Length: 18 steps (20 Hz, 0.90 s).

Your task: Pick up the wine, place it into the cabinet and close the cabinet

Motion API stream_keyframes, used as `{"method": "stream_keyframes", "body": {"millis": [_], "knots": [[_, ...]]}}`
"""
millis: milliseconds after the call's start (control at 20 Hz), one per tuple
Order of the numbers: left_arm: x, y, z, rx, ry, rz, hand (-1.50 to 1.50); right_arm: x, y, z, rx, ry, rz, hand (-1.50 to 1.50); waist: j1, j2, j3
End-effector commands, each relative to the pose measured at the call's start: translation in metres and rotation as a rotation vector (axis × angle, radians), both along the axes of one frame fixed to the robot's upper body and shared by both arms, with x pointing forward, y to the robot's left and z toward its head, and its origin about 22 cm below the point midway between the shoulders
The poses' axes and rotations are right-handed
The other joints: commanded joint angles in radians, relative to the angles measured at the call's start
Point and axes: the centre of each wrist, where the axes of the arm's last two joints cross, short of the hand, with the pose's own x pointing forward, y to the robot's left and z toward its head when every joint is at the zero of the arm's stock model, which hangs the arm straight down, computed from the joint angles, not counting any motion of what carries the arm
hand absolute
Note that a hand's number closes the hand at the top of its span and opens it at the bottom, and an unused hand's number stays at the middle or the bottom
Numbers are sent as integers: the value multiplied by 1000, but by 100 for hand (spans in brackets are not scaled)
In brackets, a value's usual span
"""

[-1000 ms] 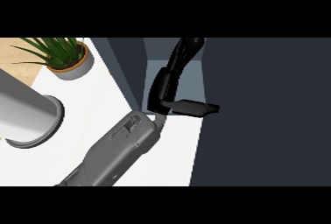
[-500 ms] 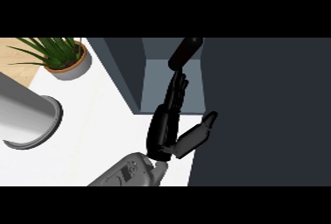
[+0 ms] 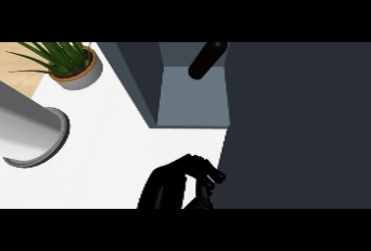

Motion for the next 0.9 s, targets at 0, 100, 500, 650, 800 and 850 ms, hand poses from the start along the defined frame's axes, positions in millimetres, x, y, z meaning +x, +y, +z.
{"method": "stream_keyframes", "body": {"millis": [0,100,500,650,800,850], "knots": [[-29,29,-5,-15,10,-72,150,-12,-13,-1,-31,19,20,-150,-4,2,0],[-30,44,-14,-16,-7,-55,150,-12,2,4,-3,19,95,-150,-1,2,-1],[-42,107,8,-1,-22,-88,150,-27,30,-6,-77,29,355,150,9,-2,-3],[-52,129,9,1,-40,-94,150,-22,43,-13,-83,84,446,150,26,-2,-3],[-57,155,7,-28,-36,-80,150,-26,58,-15,-89,118,476,150,27,-4,-5],[-50,163,8,-33,-60,-51,150,-32,69,-16,-100,112,494,150,16,-4,-4]]}}
